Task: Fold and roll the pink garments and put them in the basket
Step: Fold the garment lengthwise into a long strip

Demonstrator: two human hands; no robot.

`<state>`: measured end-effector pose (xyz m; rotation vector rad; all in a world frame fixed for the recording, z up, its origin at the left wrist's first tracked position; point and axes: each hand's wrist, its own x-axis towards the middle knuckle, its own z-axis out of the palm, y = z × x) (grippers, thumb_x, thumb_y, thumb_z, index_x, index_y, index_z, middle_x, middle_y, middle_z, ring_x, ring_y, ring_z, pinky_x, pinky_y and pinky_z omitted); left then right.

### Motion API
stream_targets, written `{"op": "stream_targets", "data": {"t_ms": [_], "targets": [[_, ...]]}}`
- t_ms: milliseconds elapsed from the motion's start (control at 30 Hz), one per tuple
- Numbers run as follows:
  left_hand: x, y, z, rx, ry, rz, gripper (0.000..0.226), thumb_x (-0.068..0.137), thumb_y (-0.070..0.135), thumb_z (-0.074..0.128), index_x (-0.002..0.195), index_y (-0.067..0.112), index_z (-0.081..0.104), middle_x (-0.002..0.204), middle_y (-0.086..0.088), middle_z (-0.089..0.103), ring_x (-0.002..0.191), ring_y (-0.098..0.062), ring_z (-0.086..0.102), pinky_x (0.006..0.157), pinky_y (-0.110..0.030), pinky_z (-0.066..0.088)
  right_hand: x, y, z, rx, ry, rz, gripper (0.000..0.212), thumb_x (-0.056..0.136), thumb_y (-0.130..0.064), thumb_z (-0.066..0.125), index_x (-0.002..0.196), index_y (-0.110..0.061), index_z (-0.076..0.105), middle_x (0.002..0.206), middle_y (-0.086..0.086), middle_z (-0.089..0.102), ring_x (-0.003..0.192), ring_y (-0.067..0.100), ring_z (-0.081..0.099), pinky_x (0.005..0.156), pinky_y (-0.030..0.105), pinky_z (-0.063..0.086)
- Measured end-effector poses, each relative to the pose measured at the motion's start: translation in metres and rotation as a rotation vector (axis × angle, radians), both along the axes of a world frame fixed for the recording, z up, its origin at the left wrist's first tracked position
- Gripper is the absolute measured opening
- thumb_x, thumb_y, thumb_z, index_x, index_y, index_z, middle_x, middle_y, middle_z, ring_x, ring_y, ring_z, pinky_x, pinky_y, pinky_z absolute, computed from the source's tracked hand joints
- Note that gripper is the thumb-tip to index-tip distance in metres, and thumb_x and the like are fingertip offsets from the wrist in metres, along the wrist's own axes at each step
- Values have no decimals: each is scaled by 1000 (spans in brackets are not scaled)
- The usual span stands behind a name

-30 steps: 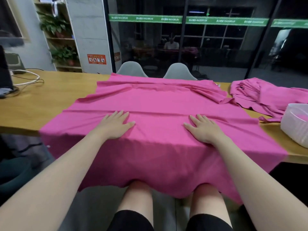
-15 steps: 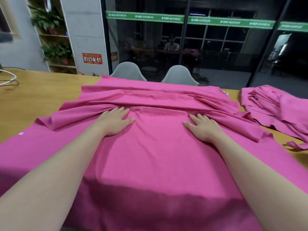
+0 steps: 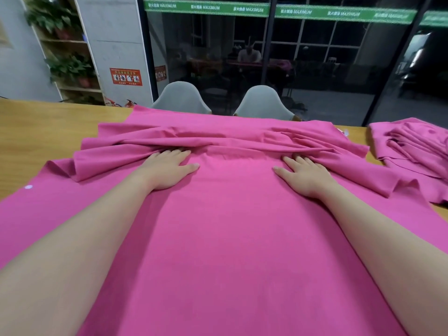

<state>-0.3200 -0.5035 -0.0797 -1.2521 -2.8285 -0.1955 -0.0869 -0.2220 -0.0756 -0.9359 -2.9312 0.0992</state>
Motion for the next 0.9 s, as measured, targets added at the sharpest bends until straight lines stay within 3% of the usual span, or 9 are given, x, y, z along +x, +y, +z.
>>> {"op": "stream_targets", "data": {"t_ms": [100,200,300,367,500,700,900], "targets": [[-3,4,0,24,-11,-12,73,100,66,33,161,27,26,168,3,23,153,-20,24,125,-43,16,-6,2,1,4,1,6,72,100,-68,22,161,-29,24,169,6,18,156,25,15,124,44,14],[4,-4,4,144,-49,-27,72,97,66,42,154,23,42,161,1,39,147,-22,38,122,-42,29,-4,-2,2,5,11,8,72,101,-66,24,160,-25,28,167,8,23,154,27,19,125,46,18],[16,-16,13,94,-50,-59,80,92,75,27,149,24,48,157,1,45,142,-23,44,120,-42,33,3,-6,14,-46,-40,-7,77,100,-68,24,162,-23,20,170,9,15,156,29,14,126,47,14],[31,-25,14,63,-83,-73,78,95,73,25,150,22,46,160,-1,41,145,-24,40,122,-42,30,11,-18,19,-75,-65,7,77,101,-68,23,163,-23,16,170,8,9,157,28,9,127,46,9],[72,-60,12,56,-115,-100,65,104,58,36,156,20,38,165,-5,30,152,-20,28,126,-35,19,49,-60,18,-120,-69,80,72,103,-65,25,162,-23,23,170,7,15,156,24,15,126,39,11],[121,-143,14,52,-147,-48,69,103,58,39,159,19,33,167,-6,26,154,-20,24,126,-32,13,121,-106,15,-80,-63,104,73,102,-66,24,161,-24,24,169,9,19,156,24,15,127,39,13],[167,-183,9,-20,-161,19,75,101,65,33,162,23,21,170,-6,13,157,-22,11,127,-36,6,171,-158,13,-73,-89,119,79,98,-72,20,162,-26,19,170,11,11,157,27,10,127,45,11]]}}
